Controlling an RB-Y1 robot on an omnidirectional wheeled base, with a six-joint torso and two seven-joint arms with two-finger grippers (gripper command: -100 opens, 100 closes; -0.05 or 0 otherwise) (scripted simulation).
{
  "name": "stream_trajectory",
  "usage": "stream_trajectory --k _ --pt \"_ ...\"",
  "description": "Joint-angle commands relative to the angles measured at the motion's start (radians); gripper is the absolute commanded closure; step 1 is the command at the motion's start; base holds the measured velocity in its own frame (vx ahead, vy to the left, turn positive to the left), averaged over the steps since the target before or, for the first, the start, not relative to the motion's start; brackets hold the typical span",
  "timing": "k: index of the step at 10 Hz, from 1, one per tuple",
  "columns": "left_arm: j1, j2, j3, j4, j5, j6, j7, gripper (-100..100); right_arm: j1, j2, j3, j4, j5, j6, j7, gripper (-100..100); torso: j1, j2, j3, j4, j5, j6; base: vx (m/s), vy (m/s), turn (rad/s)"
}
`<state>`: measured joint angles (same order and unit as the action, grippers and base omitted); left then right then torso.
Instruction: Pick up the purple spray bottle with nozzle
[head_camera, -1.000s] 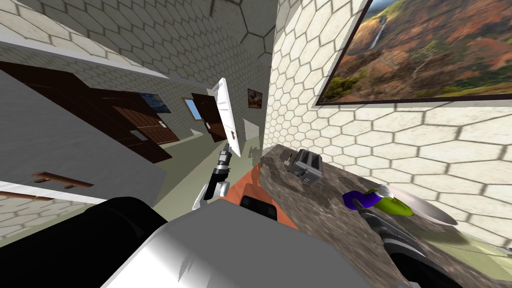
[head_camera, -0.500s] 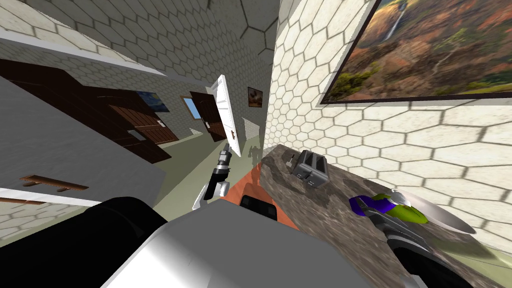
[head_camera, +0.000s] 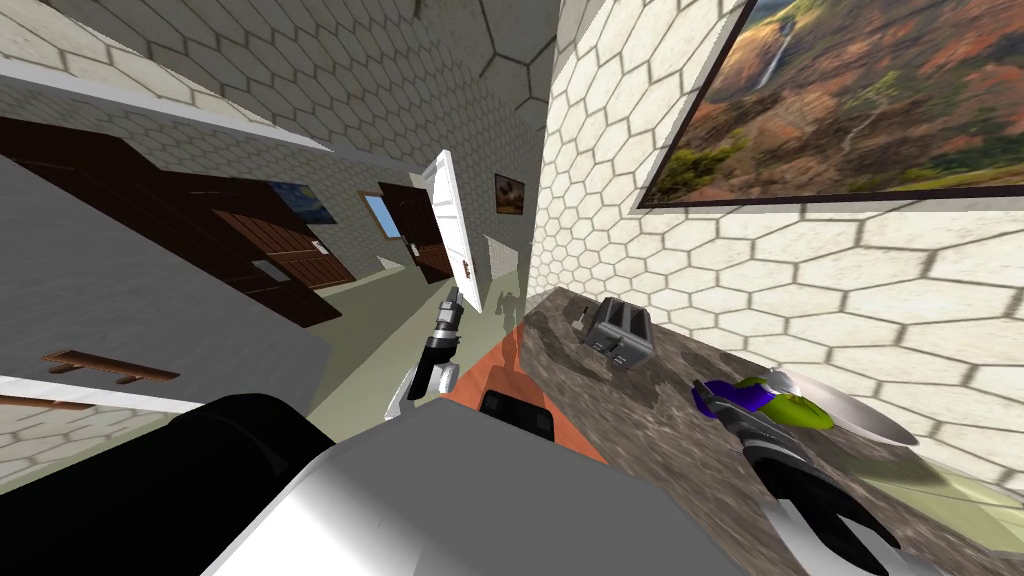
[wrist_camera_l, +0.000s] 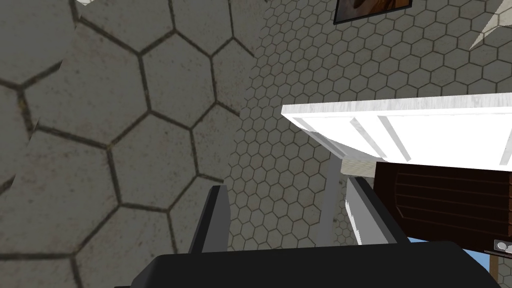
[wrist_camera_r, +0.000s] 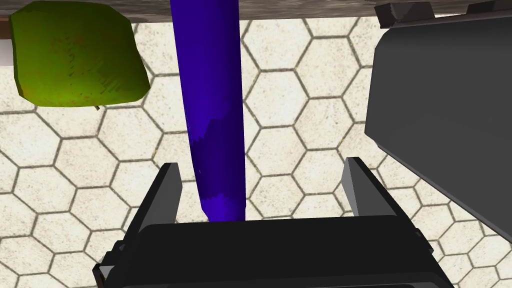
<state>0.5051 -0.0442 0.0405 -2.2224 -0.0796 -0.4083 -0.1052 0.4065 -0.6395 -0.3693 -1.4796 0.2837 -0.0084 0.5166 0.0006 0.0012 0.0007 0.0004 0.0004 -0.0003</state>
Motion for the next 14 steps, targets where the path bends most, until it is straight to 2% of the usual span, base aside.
stream_trajectory --k 1,2,4,5,6,8,10,11,12,13,14 --pt "0.0 0.0 0.0 0.0 0.0 0.0 0.0 0 -0.017 0.004 0.0 0.045 0.001 0.001 0.001 -100 0.0 0.0 0.0 0.0 0.0 0.0 0.0 0.0 0.0" --pt "0.0 0.0 0.0 0.0 0.0 0.0 0.0 0 -0.064 -0.02 0.034 0.083 -0.002 -0.033 0.013 -100 -0.001 -0.001 -0.001 0.0 0.0 0.0 -0.037 0.012 -0.062" --pt "0.0 0.0 0.0 0.0 0.0 0.0 0.0 0 -0.12 -0.02 0.034 0.15 -0.002 -0.033 0.013 -100 0.0 0.001 0.001 0.0 0.0 0.0 -0.046 0.022 -0.018" --pt "0.0 0.0 0.0 0.0 0.0 0.0 0.0 0 -0.12 -0.02 0.034 0.169 -0.002 -0.033 0.013 -100 0.0 0.0 0.0 0.0 0.0 0.0 -0.009 0.011 0.009" --pt "0.0 0.0 0.0 0.0 0.0 0.0 0.0 0 -0.162 -0.043 0.067 0.2 -0.004 -0.067 0.024 -100 0.0 -0.001 0.0 0.0 0.0 0.0 -0.045 0.043 -0.056" --pt "0.0 0.0 0.0 0.0 0.0 0.0 0.0 0 -0.218 -0.043 0.067 0.261 -0.004 -0.067 0.024 -100 0.001 0.001 0.001 0.0 0.0 0.0 -0.044 0.021 -0.022" --pt "0.0 0.0 0.0 0.0 0.0 0.0 0.0 0 -0.223 -0.043 0.067 0.294 -0.004 -0.067 0.024 -100 -0.001 -0.001 -0.001 0.0 0.0 0.0 0.0 -0.008 0.005" --pt "0.0 0.0 0.0 0.0 0.0 0.0 0.0 0 -0.271 -0.066 0.101 0.338 -0.007 -0.101 0.036 -100 -0.002 -0.002 -0.001 0.0 0.0 0.0 -0.051 0.033 -0.067" --pt "0.0 0.0 0.0 0.0 0.0 0.0 0.0 0 -0.29 -0.066 0.101 0.351 -0.007 -0.101 0.036 -100 0.001 0.001 0.0 0.0 0.0 0.0 -0.066 0.032 -0.036" --pt "0.0 0.0 0.0 0.0 0.0 0.0 0.0 0 -0.323 -0.066 0.101 0.389 -0.007 -0.101 0.036 -100 0.001 0.002 0.001 0.0 0.0 0.0 -0.028 0.009 0.006" --pt "0.0 0.0 0.0 0.0 0.0 0.0 0.0 0 -0.325 -0.066 0.101 0.418 -0.007 -0.101 0.036 -100 0.0 0.0 0.0 0.0 0.0 0.0 0.0 0.0 0.0"
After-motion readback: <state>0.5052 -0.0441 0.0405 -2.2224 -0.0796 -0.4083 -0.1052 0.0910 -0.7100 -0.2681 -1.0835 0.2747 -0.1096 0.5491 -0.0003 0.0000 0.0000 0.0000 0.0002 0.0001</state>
